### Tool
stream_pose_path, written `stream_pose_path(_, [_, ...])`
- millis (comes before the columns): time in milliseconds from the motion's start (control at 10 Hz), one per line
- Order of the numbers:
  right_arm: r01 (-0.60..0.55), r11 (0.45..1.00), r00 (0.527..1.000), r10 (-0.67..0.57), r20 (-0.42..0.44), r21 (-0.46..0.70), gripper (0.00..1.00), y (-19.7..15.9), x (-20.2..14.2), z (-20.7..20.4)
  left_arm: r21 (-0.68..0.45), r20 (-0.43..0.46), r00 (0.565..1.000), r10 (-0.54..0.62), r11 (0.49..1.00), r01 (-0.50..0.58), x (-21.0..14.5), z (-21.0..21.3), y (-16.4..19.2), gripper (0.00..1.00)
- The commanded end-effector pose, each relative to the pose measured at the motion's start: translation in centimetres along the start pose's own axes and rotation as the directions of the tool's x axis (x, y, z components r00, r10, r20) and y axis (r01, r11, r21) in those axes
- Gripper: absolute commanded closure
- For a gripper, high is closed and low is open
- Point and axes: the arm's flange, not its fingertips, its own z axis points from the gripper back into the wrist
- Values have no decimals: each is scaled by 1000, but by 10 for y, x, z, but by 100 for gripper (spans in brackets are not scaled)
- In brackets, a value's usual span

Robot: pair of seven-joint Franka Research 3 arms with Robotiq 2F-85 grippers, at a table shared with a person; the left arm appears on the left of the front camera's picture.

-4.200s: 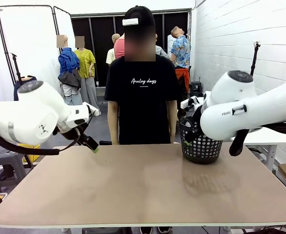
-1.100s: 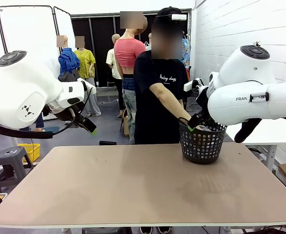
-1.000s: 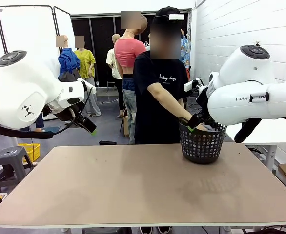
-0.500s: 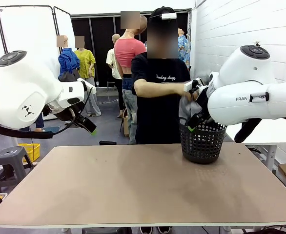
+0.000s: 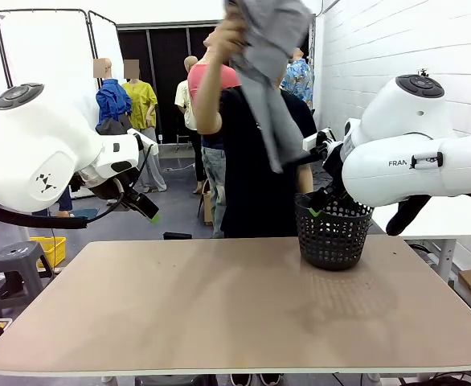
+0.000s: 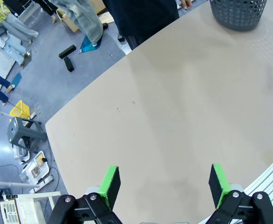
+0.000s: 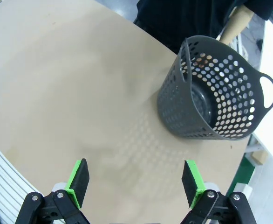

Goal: Fold the training pants.
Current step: Grab both ends of the Training pants handed by a person.

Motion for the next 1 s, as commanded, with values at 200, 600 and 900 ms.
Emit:
stream_pose_path(200, [2,1000,1000,-2,8,0,0,0,1,-4,4,10,1000,-14,1000,14,1,-2,1,0])
stream_pose_path(600, [2,1000,1000,-2,8,0,0,0,1,-4,4,10,1000,-14,1000,14,1,-2,1,0])
stream_pose_path(900, [2,1000,1000,-2,8,0,0,0,1,-4,4,10,1000,-14,1000,14,1,-2,1,0])
